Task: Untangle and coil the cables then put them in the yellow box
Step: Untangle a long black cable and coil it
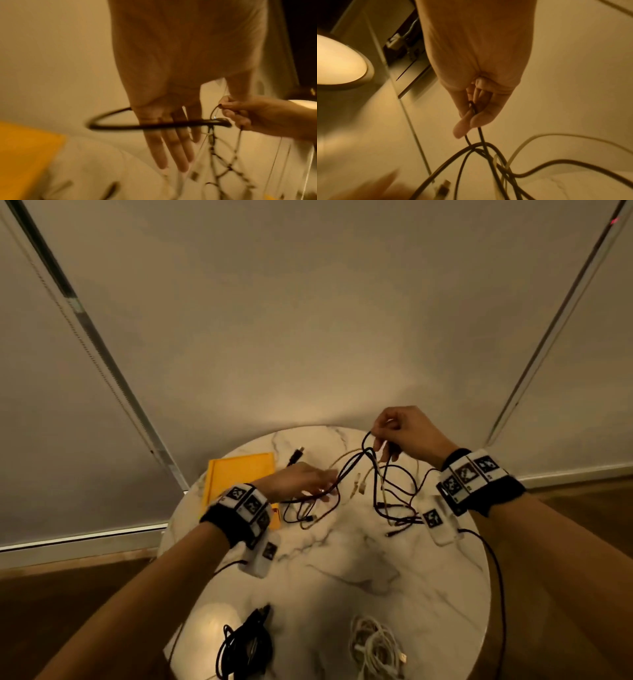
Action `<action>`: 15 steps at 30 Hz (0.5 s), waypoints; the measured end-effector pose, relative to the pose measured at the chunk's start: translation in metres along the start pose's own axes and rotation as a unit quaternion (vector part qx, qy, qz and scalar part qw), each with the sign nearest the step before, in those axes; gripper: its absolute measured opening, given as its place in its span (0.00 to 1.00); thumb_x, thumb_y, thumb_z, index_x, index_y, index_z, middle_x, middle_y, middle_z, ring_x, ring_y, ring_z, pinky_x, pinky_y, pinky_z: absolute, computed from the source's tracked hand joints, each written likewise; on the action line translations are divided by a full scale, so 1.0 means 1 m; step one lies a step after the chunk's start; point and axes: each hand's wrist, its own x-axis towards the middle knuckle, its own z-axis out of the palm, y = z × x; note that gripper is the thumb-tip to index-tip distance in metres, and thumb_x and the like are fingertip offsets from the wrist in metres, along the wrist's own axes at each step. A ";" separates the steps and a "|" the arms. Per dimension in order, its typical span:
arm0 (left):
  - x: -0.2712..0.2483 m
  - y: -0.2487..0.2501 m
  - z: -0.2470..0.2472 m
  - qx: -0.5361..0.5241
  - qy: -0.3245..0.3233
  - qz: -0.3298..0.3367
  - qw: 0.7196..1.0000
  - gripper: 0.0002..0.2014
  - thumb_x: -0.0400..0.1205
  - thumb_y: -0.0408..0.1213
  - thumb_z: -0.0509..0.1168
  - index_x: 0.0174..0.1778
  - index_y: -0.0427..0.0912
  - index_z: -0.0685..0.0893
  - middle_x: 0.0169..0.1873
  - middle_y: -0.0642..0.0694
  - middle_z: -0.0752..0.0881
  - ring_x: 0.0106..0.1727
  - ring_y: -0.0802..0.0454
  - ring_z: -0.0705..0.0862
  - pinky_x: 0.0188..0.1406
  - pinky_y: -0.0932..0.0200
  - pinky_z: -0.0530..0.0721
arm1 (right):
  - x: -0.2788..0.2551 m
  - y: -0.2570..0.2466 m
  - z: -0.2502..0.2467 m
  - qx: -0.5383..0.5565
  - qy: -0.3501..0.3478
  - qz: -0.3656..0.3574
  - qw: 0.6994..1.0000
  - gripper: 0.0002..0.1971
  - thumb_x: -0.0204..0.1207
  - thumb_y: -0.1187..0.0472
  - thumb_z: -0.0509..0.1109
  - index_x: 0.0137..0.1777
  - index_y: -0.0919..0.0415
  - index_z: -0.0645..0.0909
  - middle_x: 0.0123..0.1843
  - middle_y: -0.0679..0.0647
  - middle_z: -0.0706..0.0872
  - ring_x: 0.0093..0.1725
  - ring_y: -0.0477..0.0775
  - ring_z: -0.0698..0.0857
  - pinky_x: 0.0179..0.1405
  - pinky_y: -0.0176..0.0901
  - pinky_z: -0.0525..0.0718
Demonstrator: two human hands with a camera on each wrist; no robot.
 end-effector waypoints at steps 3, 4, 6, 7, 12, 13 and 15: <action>0.018 0.022 0.032 -0.209 0.058 -0.008 0.976 0.23 0.84 0.56 0.60 0.61 0.39 0.80 0.47 0.37 0.90 0.45 0.41 0.90 0.39 0.52 0.88 | -0.001 -0.009 0.016 -0.030 -0.004 -0.050 0.998 0.03 0.80 0.70 0.68 0.45 0.69 0.81 0.30 0.62 0.87 0.20 0.51 0.81 0.19 0.37 0.77; 0.024 0.028 0.041 -0.257 0.069 0.002 0.964 0.20 0.86 0.53 0.60 0.60 0.38 0.80 0.46 0.35 0.88 0.43 0.42 0.90 0.35 0.55 0.87 | -0.002 -0.011 0.022 -0.031 -0.002 -0.062 0.998 0.03 0.79 0.71 0.68 0.44 0.69 0.81 0.29 0.61 0.86 0.19 0.47 0.79 0.20 0.35 0.75; 0.037 0.033 0.053 -0.349 0.078 0.028 0.934 0.11 0.87 0.42 0.58 0.57 0.39 0.80 0.49 0.37 0.87 0.46 0.47 0.90 0.35 0.57 0.87 | -0.006 -0.013 0.030 -0.021 0.003 -0.074 0.997 0.02 0.78 0.71 0.69 0.44 0.70 0.82 0.27 0.57 0.84 0.21 0.42 0.78 0.24 0.32 0.75; 0.041 0.033 0.059 -0.383 0.082 0.043 0.919 0.09 0.86 0.37 0.57 0.56 0.40 0.80 0.50 0.39 0.87 0.49 0.49 0.89 0.35 0.58 0.87 | -0.008 -0.012 0.032 -0.006 0.005 -0.074 0.997 0.02 0.78 0.71 0.70 0.44 0.71 0.82 0.27 0.53 0.84 0.23 0.41 0.79 0.27 0.31 0.76; 0.050 0.015 0.072 -0.408 0.179 0.056 0.893 0.10 0.80 0.27 0.68 0.57 0.36 0.84 0.41 0.39 0.89 0.36 0.47 0.89 0.32 0.56 0.83 | -0.015 -0.010 0.013 0.089 0.091 -0.046 0.991 0.02 0.78 0.69 0.71 0.44 0.66 0.82 0.28 0.55 0.81 0.28 0.49 0.77 0.30 0.37 0.73; 0.050 0.008 0.071 -0.382 0.200 0.055 0.901 0.08 0.78 0.27 0.70 0.52 0.37 0.85 0.39 0.39 0.89 0.33 0.47 0.88 0.30 0.56 0.82 | -0.016 -0.011 0.004 0.097 0.122 -0.043 0.987 0.02 0.78 0.69 0.71 0.44 0.65 0.83 0.28 0.56 0.80 0.28 0.49 0.76 0.29 0.37 0.72; 0.055 -0.009 0.066 -0.317 0.247 0.047 0.914 0.05 0.78 0.26 0.70 0.44 0.40 0.83 0.34 0.40 0.89 0.27 0.49 0.84 0.25 0.60 0.77 | -0.018 -0.015 -0.018 0.125 0.194 -0.044 0.972 0.03 0.78 0.69 0.70 0.43 0.62 0.83 0.29 0.56 0.80 0.29 0.49 0.76 0.29 0.38 0.72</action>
